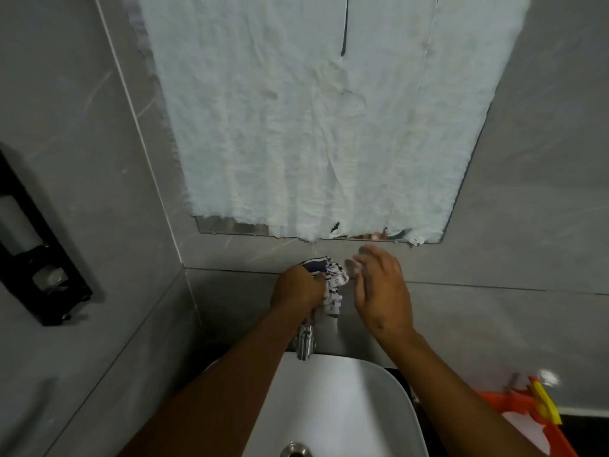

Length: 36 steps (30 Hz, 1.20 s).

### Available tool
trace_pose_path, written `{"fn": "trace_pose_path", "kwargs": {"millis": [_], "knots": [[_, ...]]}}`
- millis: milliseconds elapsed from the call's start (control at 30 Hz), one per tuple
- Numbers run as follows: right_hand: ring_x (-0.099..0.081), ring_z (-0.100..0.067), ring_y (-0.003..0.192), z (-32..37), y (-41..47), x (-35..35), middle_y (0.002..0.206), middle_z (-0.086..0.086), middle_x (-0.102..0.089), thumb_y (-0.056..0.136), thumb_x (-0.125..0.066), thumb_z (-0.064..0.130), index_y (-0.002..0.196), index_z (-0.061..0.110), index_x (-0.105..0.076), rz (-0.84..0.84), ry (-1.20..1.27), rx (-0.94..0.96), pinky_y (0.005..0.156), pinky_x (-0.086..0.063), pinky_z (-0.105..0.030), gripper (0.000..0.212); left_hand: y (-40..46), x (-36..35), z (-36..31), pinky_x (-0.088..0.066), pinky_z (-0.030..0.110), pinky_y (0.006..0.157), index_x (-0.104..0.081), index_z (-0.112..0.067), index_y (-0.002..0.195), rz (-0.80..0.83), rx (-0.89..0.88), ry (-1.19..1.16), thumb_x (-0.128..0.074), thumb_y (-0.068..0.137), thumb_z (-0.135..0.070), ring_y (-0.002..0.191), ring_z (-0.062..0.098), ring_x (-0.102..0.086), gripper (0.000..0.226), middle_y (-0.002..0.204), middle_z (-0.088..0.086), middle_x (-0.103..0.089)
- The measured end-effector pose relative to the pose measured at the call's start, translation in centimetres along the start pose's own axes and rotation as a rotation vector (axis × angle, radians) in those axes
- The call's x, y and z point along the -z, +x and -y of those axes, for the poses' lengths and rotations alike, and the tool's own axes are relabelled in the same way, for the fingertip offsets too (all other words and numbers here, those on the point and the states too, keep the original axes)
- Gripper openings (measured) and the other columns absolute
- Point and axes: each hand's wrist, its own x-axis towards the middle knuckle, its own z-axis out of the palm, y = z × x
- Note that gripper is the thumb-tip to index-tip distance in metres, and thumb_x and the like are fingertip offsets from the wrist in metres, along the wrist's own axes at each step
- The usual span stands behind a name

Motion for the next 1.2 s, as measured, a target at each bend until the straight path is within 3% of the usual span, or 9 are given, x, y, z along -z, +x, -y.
{"fn": "trace_pose_path", "kwargs": {"millis": [133,333,500,633,700,800,967,1100,1200], "knots": [[-0.026,-0.034,0.150,-5.0,-0.4,-0.1,0.160,-0.018,-0.033,0.092,-0.054,0.010,0.147,0.002,-0.042,0.062,-0.350,0.312,0.121,-0.026,-0.051,0.057,1.3,-0.1,1.3,-0.060,0.042,0.087,-0.067,-0.004,0.119,0.161,0.225,-0.494,-0.066,0.087,-0.031,0.098,0.032,-0.072,0.041,0.110,0.017,-0.074],[0.005,-0.032,0.154,-9.7,-0.1,-3.7,0.167,-0.014,0.005,0.097,-0.043,0.041,0.157,0.005,-0.007,0.031,-0.587,0.429,0.125,0.000,-0.050,0.079,1.7,1.2,4.7,-0.061,0.039,0.082,-0.078,0.001,0.084,0.559,0.515,-1.144,-0.057,0.083,-0.015,0.075,0.025,-0.076,0.026,0.080,0.014,-0.080],[0.008,-0.030,0.155,-10.9,0.1,-6.0,0.167,-0.013,0.004,0.094,-0.042,0.049,0.157,0.008,-0.007,-0.125,-0.594,0.461,0.124,0.003,-0.051,0.083,1.3,1.1,3.1,-0.065,0.038,0.070,-0.077,-0.001,0.096,0.452,0.469,-0.926,-0.062,0.091,-0.031,0.078,0.028,-0.076,0.034,0.091,0.016,-0.079],[0.007,-0.029,0.155,-11.2,0.3,-6.6,0.168,-0.010,0.005,0.093,-0.044,0.048,0.157,0.008,-0.011,-0.180,-0.576,0.488,0.125,0.003,-0.051,0.083,0.4,-1.3,0.0,-0.055,0.040,0.094,-0.073,-0.010,0.107,0.026,0.106,0.035,-0.054,0.095,-0.031,0.102,0.028,-0.069,0.032,0.111,0.011,-0.074],[0.005,-0.029,0.155,-11.3,0.4,-6.7,0.168,-0.009,0.006,0.092,-0.048,0.048,0.157,0.009,-0.012,-0.206,-0.566,0.498,0.125,0.001,-0.051,0.085,0.2,-2.3,-0.4,-0.052,0.043,0.098,-0.072,-0.009,0.106,0.015,0.068,0.156,-0.048,0.098,-0.032,0.106,0.028,-0.067,0.034,0.113,0.011,-0.073],[0.004,-0.029,0.155,-11.1,0.5,-6.7,0.168,-0.010,0.003,0.091,-0.051,0.047,0.157,0.007,-0.015,-0.233,-0.565,0.510,0.125,-0.001,-0.052,0.085,1.5,-0.9,0.8,-0.061,0.037,0.080,-0.075,-0.009,0.087,0.053,0.146,-0.236,-0.067,0.087,-0.027,0.082,0.025,-0.073,0.020,0.084,0.007,-0.076],[0.008,-0.029,0.155,-10.8,0.5,-6.4,0.168,-0.010,0.007,0.087,-0.058,0.046,0.156,0.006,-0.013,-0.220,-0.568,0.499,0.124,0.001,-0.051,0.092,2.4,-0.3,4.4,-0.063,0.035,0.071,-0.081,-0.004,0.082,0.562,0.511,-1.137,-0.072,0.074,-0.029,0.071,0.025,-0.076,0.028,0.081,0.011,-0.079],[0.012,-0.028,0.154,-10.5,0.6,-6.1,0.167,-0.009,0.012,0.087,-0.058,0.047,0.153,0.004,-0.017,-0.200,-0.582,0.492,0.123,0.004,-0.050,0.088,3.0,-0.5,4.4,-0.062,0.034,0.064,-0.079,-0.005,0.081,0.621,0.540,-1.121,-0.069,0.076,-0.028,0.066,0.024,-0.076,0.025,0.077,0.010,-0.079],[0.011,-0.028,0.154,-10.4,0.6,-6.2,0.167,-0.009,0.011,0.087,-0.056,0.046,0.151,0.004,-0.022,-0.204,-0.576,0.486,0.123,0.003,-0.051,0.084,4.2,0.4,1.3,-0.063,0.034,0.076,-0.072,-0.004,0.102,0.533,0.429,-0.632,-0.061,0.090,-0.021,0.083,0.026,-0.076,0.024,0.094,0.013,-0.079]]}}
